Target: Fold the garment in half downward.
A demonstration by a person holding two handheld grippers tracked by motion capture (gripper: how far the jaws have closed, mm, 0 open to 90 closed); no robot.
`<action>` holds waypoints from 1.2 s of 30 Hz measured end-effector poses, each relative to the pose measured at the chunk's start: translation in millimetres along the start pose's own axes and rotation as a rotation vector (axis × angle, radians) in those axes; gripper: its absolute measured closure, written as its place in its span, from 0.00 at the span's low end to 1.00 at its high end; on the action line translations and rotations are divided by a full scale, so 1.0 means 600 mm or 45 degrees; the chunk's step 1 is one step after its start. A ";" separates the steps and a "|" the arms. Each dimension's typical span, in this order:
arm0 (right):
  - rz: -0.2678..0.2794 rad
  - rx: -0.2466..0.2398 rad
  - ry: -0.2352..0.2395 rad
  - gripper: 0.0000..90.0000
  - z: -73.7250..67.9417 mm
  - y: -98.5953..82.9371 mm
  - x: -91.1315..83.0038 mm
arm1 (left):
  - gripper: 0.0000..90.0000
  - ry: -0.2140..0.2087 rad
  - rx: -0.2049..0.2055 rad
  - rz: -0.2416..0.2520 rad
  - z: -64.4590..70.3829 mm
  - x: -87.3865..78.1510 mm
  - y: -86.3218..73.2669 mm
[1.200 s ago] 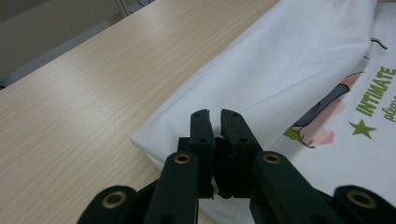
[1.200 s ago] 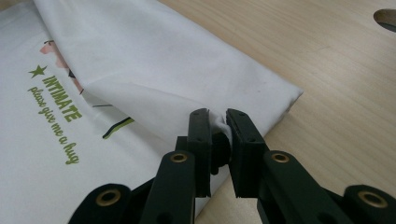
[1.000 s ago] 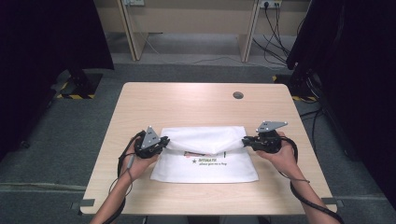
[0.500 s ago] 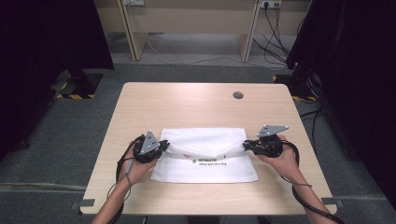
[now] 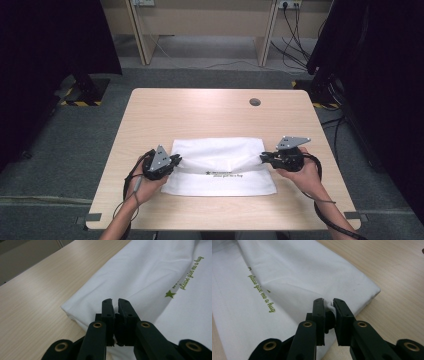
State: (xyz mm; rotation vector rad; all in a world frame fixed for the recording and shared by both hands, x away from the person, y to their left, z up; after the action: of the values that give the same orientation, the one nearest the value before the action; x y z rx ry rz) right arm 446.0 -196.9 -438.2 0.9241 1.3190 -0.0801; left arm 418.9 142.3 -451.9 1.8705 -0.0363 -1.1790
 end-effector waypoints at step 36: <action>0.031 -0.049 0.020 0.89 -0.036 -0.023 -0.022 | 0.92 -0.011 0.053 -0.002 0.031 -0.026 -0.019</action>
State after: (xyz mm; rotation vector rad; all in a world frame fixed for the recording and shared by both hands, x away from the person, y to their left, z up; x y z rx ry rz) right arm 417.8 -198.1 -433.4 0.9096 1.3191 -0.0285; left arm 391.8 143.9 -451.6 1.9025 -0.0645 -1.1956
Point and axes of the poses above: each handheld gripper's, and its own axes: x roughly forward along the jaws, y roughly out of its top, z roughly to its right, the point moved 8 cm from there along x, roughly forward along the jaws, and after that the axes turned 13 degrees about -z, right-handed, at the moved point
